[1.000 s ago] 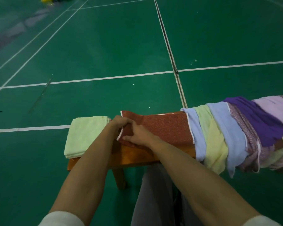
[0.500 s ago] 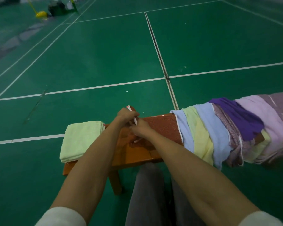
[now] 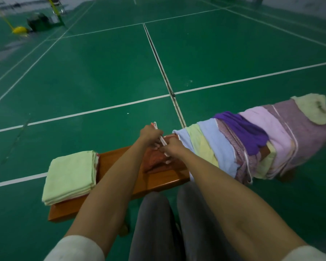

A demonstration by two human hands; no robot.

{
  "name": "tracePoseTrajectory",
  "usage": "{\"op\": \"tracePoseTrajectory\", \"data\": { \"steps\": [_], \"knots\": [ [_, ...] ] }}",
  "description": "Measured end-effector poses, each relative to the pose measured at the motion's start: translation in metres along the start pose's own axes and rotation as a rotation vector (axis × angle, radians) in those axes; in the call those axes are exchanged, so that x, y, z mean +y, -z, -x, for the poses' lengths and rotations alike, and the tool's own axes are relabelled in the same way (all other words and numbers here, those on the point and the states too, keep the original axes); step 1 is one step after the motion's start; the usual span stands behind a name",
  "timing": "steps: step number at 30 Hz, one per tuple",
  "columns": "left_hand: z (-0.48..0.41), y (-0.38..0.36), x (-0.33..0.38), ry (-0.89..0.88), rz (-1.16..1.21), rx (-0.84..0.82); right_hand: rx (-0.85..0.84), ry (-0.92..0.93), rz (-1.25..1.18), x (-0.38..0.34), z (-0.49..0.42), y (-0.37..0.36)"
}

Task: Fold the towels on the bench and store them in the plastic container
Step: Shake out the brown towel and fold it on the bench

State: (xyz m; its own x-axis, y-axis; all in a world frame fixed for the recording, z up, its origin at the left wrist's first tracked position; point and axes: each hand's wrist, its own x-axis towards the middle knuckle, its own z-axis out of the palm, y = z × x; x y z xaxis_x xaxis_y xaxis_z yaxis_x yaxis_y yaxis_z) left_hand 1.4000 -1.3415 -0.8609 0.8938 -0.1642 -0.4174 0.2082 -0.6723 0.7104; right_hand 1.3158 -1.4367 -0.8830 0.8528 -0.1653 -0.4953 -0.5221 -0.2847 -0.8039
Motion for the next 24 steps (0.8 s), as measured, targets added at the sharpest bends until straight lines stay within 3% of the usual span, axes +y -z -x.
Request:
{"op": "tracePoseTrajectory", "data": {
  "steps": [13,24],
  "knots": [
    [-0.008,-0.054,0.009,-0.069,-0.205,-0.084,0.118,-0.083,0.200,0.041,-0.011,0.028],
    [-0.016,-0.059,-0.011,-0.131,-0.309,-0.284,0.215,-0.098,0.415,0.055,-0.020,0.018]
  ]
}}
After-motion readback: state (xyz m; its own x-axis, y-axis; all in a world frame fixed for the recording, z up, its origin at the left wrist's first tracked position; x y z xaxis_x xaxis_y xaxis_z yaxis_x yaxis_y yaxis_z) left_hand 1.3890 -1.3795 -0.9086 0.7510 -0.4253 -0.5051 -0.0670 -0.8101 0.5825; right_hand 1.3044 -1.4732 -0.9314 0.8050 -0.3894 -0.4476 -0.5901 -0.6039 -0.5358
